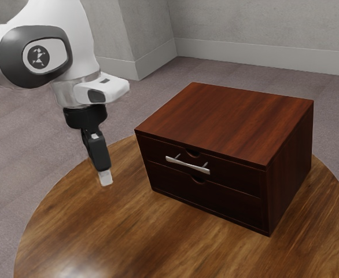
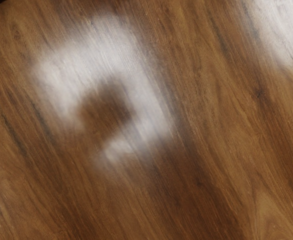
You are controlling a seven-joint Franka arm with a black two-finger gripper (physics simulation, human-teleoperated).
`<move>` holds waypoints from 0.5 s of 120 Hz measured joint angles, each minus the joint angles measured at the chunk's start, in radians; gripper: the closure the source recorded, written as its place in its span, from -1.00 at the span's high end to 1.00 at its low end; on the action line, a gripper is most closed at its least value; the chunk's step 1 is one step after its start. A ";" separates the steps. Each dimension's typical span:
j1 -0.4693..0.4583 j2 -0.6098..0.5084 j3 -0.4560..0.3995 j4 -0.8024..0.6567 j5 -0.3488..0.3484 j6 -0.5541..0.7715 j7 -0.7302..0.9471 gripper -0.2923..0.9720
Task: Pull the drawer handle with one arm to open the drawer
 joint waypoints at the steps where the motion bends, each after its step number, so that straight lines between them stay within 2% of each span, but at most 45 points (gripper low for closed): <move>1: -0.010 0.005 0.015 0.008 0.004 0.010 0.008 0.54; 10: -0.036 0.029 0.080 0.045 0.034 0.088 0.076 0.54; 24: -0.114 -0.014 0.075 0.049 0.103 0.143 0.171 0.54; 30: -0.141 -0.067 0.009 0.002 0.118 0.154 0.216 0.54; 34: -0.126 -0.119 -0.059 -0.054 0.123 0.160 0.251 0.54; 42: 0.050 -0.222 -0.302 -0.142 0.120 0.171 0.336 0.54; 46: 0.124 -0.245 -0.380 -0.173 0.112 0.182 0.380 0.54; 52: 0.182 -0.269 -0.434 -0.235 0.106 0.224 0.440 0.54; 60: 0.205 -0.286 -0.454 -0.298 0.105 0.299 0.513 0.54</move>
